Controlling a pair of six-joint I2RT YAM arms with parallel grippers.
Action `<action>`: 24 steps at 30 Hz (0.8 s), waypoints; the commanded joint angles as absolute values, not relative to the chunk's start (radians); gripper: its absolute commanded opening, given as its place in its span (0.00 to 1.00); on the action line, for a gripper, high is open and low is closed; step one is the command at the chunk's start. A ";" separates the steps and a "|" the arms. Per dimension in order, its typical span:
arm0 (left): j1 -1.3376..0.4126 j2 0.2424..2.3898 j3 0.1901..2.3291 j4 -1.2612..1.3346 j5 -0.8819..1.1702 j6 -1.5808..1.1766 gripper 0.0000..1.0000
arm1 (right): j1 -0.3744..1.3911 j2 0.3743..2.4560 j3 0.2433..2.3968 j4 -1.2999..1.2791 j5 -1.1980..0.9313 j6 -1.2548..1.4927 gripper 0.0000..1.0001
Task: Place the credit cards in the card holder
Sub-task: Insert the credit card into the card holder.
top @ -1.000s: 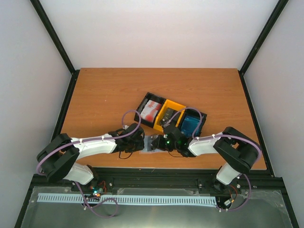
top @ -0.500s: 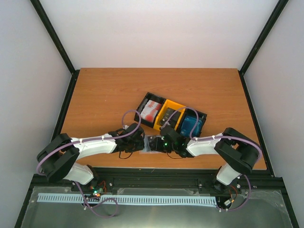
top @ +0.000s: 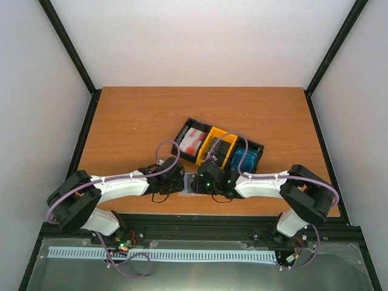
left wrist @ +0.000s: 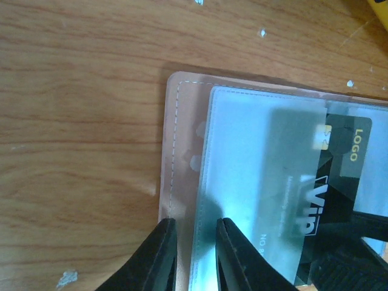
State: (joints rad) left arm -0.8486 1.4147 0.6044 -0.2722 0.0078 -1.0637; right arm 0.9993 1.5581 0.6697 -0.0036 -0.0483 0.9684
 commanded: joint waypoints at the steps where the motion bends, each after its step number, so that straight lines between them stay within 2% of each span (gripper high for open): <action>1: -0.847 1.447 0.597 -0.312 0.005 -1.071 0.21 | 1.010 1.601 0.722 -0.096 -0.005 0.894 0.43; 19: -0.847 1.444 0.598 -0.300 0.022 -1.072 0.26 | 1.032 1.664 0.742 0.029 -0.164 0.868 0.43; 24: -0.847 1.437 0.598 -0.318 0.002 -1.081 0.27 | 1.032 1.637 0.751 -0.028 -0.098 0.866 0.43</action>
State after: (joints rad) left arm -0.8486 1.4147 0.6064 -0.2695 0.0116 -1.0641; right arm 1.0149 1.6436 0.7399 0.0113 -0.1219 0.8757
